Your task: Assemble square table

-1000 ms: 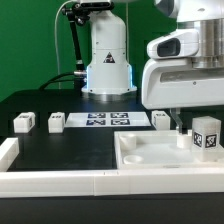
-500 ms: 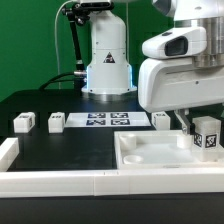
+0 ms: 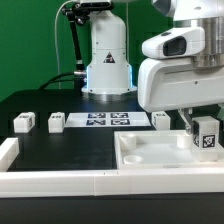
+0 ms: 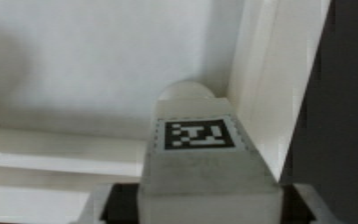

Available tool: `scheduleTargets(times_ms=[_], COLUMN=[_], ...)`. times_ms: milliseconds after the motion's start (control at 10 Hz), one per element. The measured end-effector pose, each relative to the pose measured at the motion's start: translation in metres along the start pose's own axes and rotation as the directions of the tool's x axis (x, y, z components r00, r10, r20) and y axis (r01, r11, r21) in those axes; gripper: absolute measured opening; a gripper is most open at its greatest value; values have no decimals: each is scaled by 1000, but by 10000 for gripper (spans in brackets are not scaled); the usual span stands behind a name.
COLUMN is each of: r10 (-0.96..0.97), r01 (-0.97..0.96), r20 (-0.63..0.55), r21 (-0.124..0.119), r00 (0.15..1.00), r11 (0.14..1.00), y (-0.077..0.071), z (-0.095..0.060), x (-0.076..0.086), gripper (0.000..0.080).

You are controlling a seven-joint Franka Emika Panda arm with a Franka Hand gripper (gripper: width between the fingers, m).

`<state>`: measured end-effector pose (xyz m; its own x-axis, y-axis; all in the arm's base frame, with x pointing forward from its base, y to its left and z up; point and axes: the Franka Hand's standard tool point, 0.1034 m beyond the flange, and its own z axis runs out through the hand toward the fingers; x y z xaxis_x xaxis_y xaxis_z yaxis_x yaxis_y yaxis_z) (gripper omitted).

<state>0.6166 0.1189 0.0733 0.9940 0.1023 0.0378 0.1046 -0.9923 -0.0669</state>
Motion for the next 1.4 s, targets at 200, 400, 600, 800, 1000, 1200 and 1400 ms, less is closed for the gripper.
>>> scheduleTargets(times_ms=[200,400,600,800,1000,1200,1400], r10=[157,363,620,777,902,959,975], r01=[-157,-363,-620,-777,-902,-959,-975], r20=[-3,-11,-10,-6,-5,8,16], r21=[0,2,6,9,3,9,12], r00=[988,932,785,630,433,284,221], r11=[988,932,785,630,433,284,221], y=[1,1,2,3,0,1,2], z=[0,0,0,0,1,1,0], x=[0,1,1,0,-1,-1,0], gripper=[291,291,292,292,292,292,292])
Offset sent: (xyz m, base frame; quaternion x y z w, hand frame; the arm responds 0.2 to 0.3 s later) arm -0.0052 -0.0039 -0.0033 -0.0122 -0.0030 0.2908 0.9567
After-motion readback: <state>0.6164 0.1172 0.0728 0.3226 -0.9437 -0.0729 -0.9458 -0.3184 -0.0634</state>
